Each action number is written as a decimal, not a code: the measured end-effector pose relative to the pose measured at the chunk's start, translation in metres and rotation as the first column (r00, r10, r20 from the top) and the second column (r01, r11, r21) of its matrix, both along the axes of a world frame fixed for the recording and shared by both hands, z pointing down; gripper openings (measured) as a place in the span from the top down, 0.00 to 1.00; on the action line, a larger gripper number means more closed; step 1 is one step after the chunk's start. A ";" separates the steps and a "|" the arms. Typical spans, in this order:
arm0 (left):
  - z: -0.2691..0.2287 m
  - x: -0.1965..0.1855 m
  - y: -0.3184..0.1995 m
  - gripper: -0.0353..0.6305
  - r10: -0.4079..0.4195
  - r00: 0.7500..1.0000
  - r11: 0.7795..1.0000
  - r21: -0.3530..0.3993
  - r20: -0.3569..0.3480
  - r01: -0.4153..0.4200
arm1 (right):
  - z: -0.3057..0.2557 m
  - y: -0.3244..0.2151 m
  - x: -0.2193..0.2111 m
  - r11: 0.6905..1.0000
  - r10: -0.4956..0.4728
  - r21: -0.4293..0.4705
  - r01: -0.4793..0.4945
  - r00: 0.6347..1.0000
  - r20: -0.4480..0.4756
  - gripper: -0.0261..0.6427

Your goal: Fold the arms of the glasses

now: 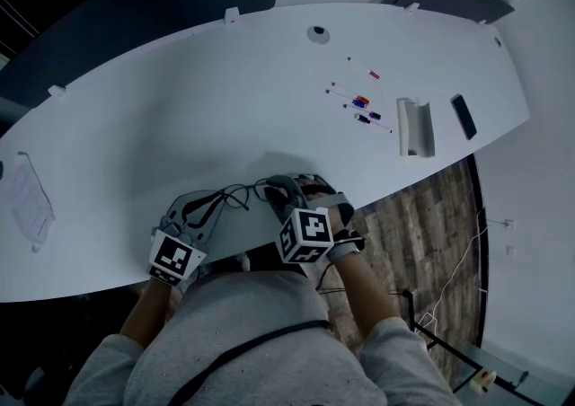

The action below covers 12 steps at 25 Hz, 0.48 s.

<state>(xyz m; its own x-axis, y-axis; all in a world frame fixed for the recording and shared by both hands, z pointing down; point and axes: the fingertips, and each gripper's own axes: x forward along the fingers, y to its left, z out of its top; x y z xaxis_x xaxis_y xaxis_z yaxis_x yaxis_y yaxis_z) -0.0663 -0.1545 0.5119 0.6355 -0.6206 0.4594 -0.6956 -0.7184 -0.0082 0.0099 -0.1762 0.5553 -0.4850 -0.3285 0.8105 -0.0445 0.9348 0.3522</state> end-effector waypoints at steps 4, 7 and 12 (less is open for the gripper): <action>0.000 0.000 -0.004 0.90 -0.004 1.000 1.000 0.001 0.003 0.004 | -0.004 -0.002 0.018 0.988 0.131 -0.093 -0.121 0.986 0.107 0.75; 0.001 0.002 -0.007 0.90 0.001 1.000 1.000 0.000 0.011 -0.001 | 0.000 -0.007 0.035 0.957 0.255 -0.181 -0.225 0.953 0.165 0.75; 0.003 0.011 -0.012 0.91 0.026 0.999 1.000 0.007 0.037 -0.026 | 0.011 -0.001 0.040 0.940 0.285 -0.244 -0.238 0.942 0.179 0.81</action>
